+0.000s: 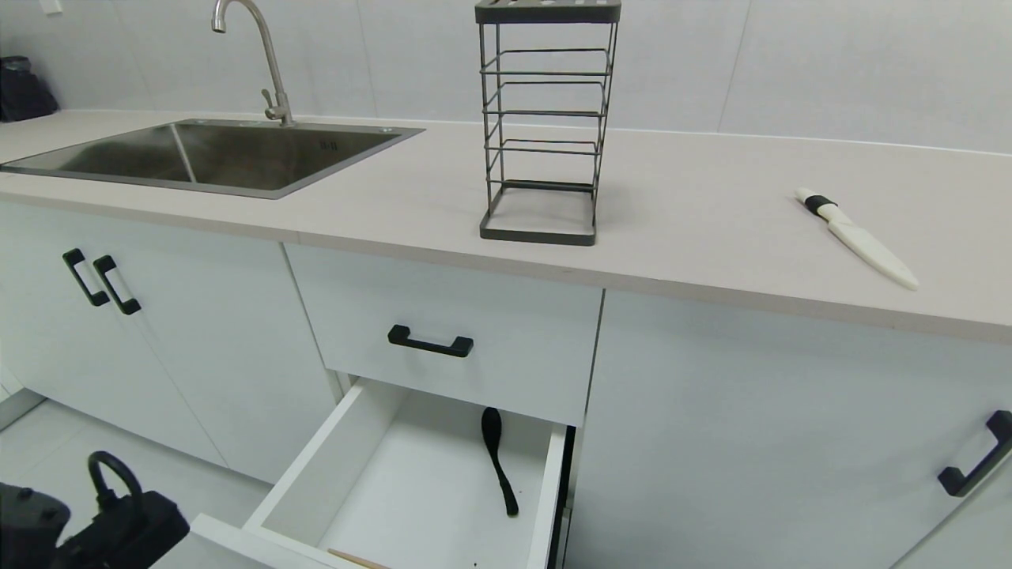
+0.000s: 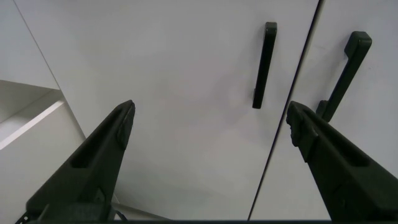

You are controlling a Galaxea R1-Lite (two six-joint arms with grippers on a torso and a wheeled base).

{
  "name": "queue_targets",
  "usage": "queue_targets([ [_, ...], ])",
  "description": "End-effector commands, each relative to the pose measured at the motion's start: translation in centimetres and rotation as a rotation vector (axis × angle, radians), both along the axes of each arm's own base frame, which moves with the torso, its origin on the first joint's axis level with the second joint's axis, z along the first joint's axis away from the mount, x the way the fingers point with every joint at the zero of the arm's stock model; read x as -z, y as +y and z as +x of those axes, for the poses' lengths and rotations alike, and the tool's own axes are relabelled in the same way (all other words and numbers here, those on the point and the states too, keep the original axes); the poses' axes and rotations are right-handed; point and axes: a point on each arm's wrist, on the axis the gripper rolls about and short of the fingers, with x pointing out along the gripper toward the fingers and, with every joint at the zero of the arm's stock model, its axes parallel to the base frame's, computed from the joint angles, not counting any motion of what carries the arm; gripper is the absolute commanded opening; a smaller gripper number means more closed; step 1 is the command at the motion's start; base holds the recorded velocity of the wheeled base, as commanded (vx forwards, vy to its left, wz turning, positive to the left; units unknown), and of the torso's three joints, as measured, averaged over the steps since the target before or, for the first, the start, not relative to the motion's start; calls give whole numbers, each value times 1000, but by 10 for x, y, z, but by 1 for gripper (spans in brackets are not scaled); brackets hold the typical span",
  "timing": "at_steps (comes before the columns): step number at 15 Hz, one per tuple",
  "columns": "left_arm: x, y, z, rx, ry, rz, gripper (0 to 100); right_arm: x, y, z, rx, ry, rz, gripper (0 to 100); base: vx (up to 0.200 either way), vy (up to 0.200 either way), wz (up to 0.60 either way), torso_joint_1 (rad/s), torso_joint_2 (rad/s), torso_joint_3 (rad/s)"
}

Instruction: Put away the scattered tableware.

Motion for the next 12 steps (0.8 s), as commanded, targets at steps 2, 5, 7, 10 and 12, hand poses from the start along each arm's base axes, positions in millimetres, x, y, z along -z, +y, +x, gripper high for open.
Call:
queue_targets([
  [2, 14, -4, 10, 21, 105, 57, 100, 0, 0, 0, 0, 2, 0, 100, 0, 0, 0, 0, 0, 0],
  [5, 18, -5, 14, 45, 128, 91, 100, 0, 0, 0, 0, 2, 0, 100, 0, 0, 0, 0, 0, 0],
  [7, 21, -7, 22, 33, 123, 107, 100, 0, 0, 0, 0, 2, 0, 100, 0, 0, 0, 0, 0, 0],
  [10, 38, -12, 38, 21, 99, 115, 100, 0, 0, 0, 0, 2, 0, 100, 0, 0, 0, 0, 0, 0],
  [12, 44, -13, 41, 19, 90, 122, 100, 0, 0, 0, 0, 2, 0, 100, 0, 0, 0, 0, 0, 0],
])
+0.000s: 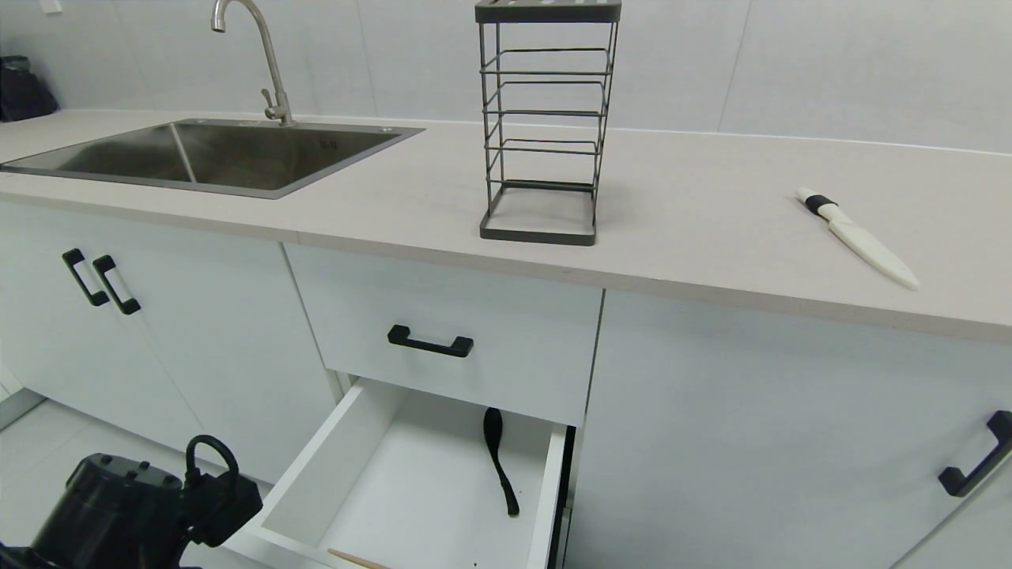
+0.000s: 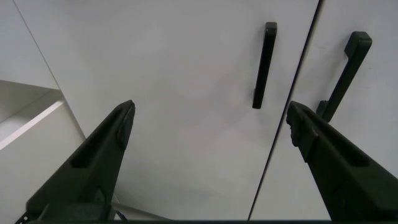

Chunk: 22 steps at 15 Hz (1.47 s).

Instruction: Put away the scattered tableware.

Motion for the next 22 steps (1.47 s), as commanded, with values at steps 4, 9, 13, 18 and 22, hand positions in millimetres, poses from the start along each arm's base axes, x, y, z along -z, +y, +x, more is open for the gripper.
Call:
queue_targets([
  [4, 12, -3, 8, -3, 38, 14, 100, 0, 0, 0, -1, 2, 0, 100, 0, 0, 0, 0, 0, 0],
  [9, 19, -13, 28, 15, -38, -16, 100, 0, 0, 0, -1, 2, 0, 100, 0, 0, 0, 0, 0, 0],
  [13, 20, -16, 36, 18, -56, -22, 100, 0, 0, 0, -1, 2, 0, 100, 0, 0, 0, 0, 0, 0],
  [18, 23, -21, 49, 13, -109, -42, 100, 0, 0, 0, -1, 2, 0, 100, 0, 0, 0, 0, 0, 0],
  [22, 34, -27, 64, 19, -152, -61, 100, 0, 0, 0, -1, 2, 0, 100, 0, 0, 0, 0, 0, 0],
])
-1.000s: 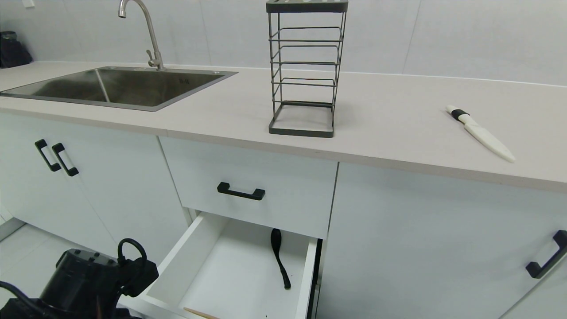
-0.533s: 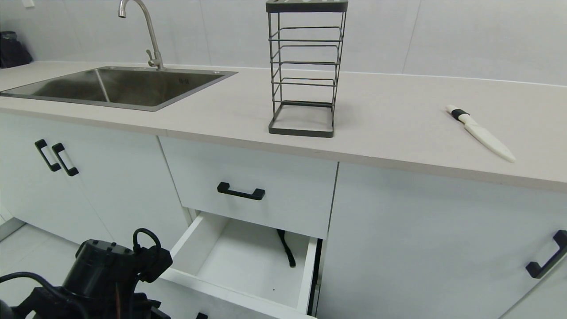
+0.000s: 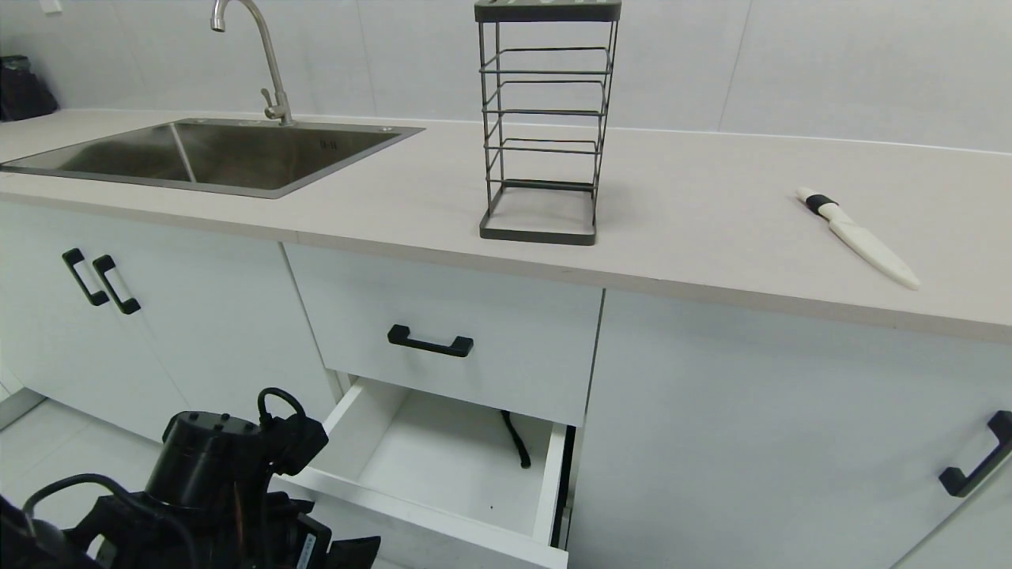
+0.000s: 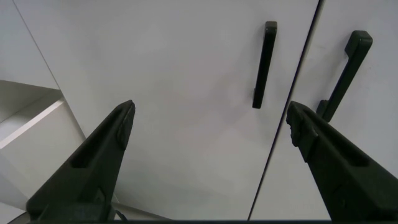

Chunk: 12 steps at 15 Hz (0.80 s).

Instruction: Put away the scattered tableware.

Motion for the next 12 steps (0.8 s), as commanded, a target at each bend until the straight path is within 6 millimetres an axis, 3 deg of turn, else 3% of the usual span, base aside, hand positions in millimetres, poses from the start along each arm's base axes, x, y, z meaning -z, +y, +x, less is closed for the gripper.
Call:
queue_targets([
  [1, 8, -3, 4, 6, 18, 6, 100, 0, 0, 0, 0, 1, 0, 100, 0, 0, 0, 0, 0, 0],
  [12, 15, -14, 24, 21, -87, -37, 100, 0, 0, 0, 0, 1, 0, 100, 0, 0, 0, 0, 0, 0],
])
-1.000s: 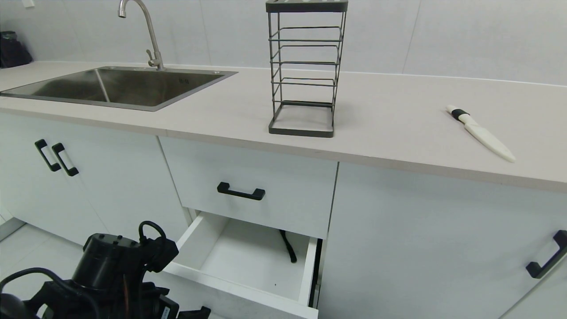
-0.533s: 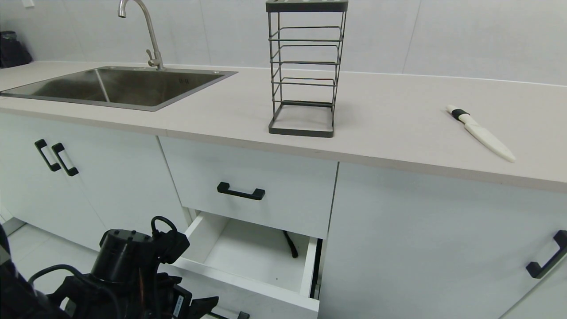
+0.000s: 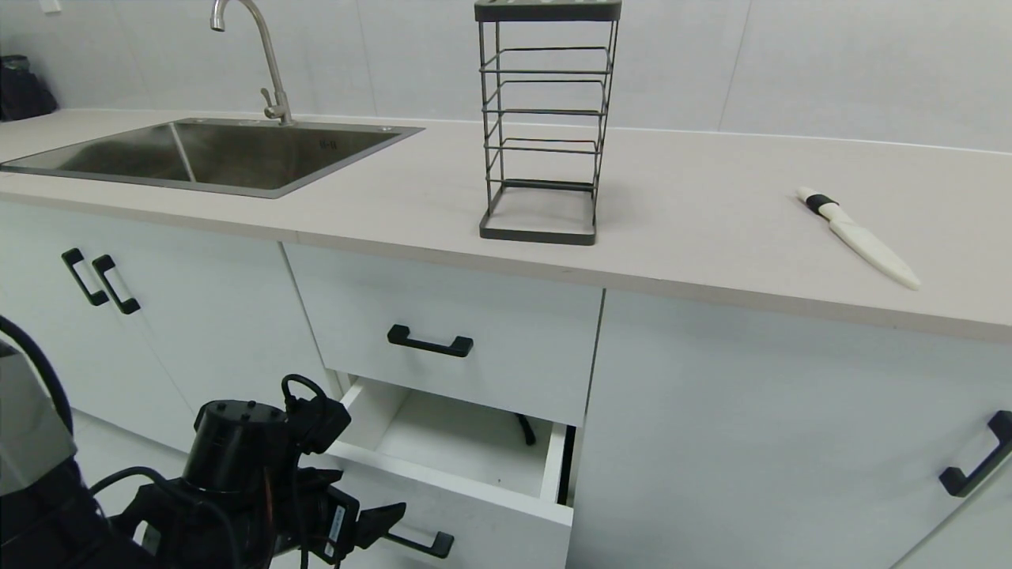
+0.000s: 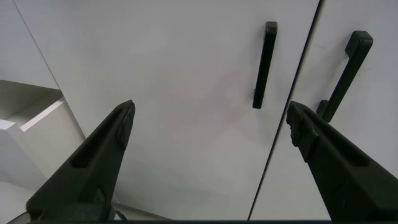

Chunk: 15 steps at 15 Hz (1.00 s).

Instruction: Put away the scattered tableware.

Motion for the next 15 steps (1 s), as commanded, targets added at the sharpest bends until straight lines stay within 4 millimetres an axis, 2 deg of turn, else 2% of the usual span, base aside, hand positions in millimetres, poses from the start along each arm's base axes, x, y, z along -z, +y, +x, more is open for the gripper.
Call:
queue_targets([
  [1, 5, -1, 3, 0, 10, 4, 100, 0, 0, 0, -1, 1, 0, 100, 0, 0, 0, 0, 0, 0],
  [9, 8, -7, 24, -11, -33, -13, 100, 0, 0, 0, -1, 1, 0, 100, 0, 0, 0, 0, 0, 0],
  [15, 10, -16, 53, -22, -94, -38, 100, 0, 0, 0, -1, 1, 0, 100, 0, 0, 0, 0, 0, 0],
])
